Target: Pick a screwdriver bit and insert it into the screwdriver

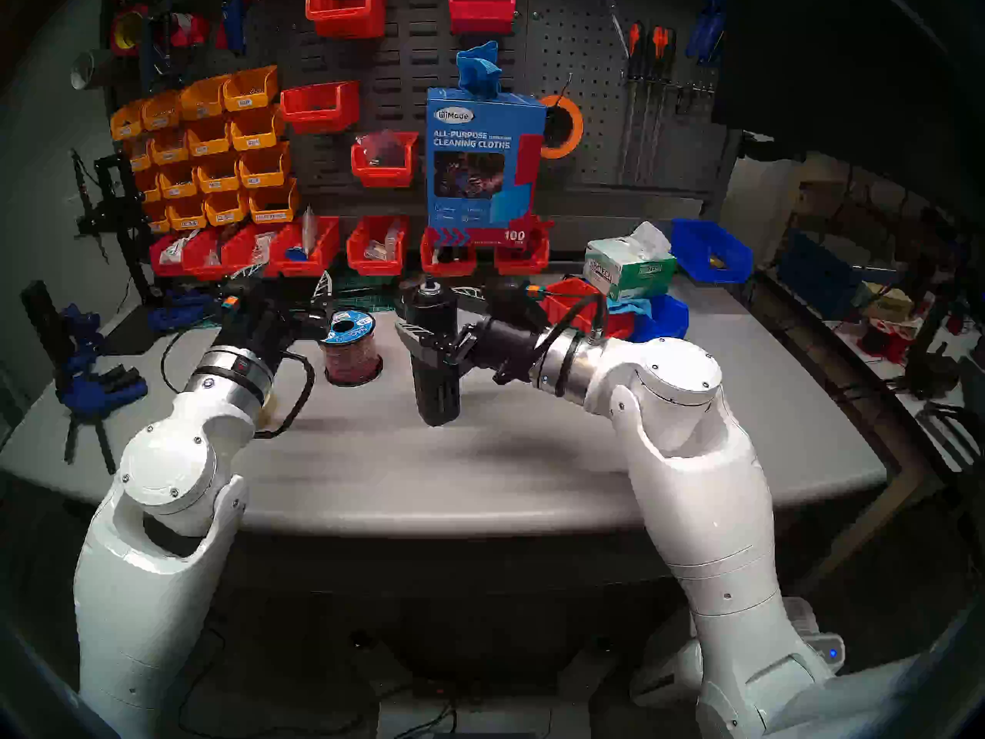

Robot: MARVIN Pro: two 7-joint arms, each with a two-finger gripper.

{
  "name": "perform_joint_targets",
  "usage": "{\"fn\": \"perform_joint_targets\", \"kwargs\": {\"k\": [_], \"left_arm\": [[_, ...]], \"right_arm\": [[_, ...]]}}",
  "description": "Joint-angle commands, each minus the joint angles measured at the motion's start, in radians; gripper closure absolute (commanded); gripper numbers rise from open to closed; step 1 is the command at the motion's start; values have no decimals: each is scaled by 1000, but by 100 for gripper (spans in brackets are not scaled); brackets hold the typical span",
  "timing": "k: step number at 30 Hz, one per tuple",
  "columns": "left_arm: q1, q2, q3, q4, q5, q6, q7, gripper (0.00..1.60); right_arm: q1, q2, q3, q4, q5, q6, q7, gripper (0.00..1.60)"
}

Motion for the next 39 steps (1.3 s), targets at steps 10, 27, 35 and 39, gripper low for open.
{"fn": "perform_joint_targets", "kwargs": {"k": [10,27,35,39], "left_arm": [[-13,2,-12,-31,-5,-19,-1,0],[-13,4,-11,-31,-7,-19,1,0],[-13,6,-10,-31,-8,-18,3,0],[-13,6,-10,-30,-8,-18,3,0]], "right_arm": [[33,-3,13,-24,4,5,1,70],[72,-13,13,28,28,-25,63,160],[126,-39,-4,94,30,-55,85,160],[155,-53,-17,131,32,-69,94,154]]}}
